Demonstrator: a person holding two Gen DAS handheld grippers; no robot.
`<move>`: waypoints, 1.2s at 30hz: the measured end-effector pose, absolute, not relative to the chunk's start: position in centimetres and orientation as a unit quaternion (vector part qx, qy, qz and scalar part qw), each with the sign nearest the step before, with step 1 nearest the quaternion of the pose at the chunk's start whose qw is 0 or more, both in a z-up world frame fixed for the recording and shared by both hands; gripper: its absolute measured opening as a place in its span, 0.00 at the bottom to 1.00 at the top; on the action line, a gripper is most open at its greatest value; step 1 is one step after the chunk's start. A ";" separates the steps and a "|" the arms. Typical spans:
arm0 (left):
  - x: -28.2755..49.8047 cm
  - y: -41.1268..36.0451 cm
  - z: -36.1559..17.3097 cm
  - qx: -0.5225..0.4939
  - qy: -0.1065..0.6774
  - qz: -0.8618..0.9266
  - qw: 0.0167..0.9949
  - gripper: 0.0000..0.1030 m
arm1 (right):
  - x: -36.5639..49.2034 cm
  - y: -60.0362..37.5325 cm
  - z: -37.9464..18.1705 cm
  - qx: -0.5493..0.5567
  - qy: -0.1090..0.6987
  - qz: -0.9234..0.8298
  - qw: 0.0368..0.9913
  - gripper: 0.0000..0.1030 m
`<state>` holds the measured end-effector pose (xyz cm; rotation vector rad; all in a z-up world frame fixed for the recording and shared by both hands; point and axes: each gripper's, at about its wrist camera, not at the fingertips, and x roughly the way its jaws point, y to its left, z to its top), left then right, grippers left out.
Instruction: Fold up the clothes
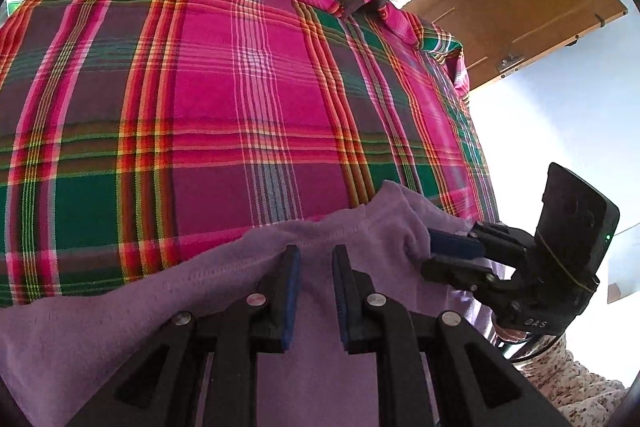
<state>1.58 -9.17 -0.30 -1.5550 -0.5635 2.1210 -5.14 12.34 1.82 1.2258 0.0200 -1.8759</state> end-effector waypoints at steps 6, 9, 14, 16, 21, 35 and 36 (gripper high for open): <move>0.7 -8.2 0.0 -0.562 -0.195 0.771 0.229 0.16 | -5.4 12.1 1.7 0.491 0.014 -0.762 0.422 0.29; 0.5 -8.0 -0.1 -0.563 -0.192 0.770 0.230 0.16 | -5.9 11.6 1.5 0.492 0.012 -0.763 0.420 0.13; 0.2 -8.4 -0.2 -0.562 -0.195 0.772 0.223 0.16 | -6.9 11.7 2.3 0.474 0.011 -0.776 0.417 0.03; 0.1 -8.5 -0.2 -0.561 -0.196 0.773 0.221 0.16 | -7.2 11.6 2.8 0.466 0.012 -0.783 0.412 0.03; -0.2 -8.3 -0.5 -0.563 -0.195 0.773 0.217 0.16 | -8.6 10.7 2.3 0.468 0.031 -0.791 0.392 0.03; -1.3 -6.2 0.6 -0.556 -0.170 0.778 0.236 0.21 | -8.5 17.6 3.7 0.467 0.005 -0.811 0.352 0.22; -1.5 -5.9 0.7 -0.557 -0.170 0.777 0.241 0.23 | -8.3 18.2 3.6 0.468 0.016 -0.811 0.351 0.22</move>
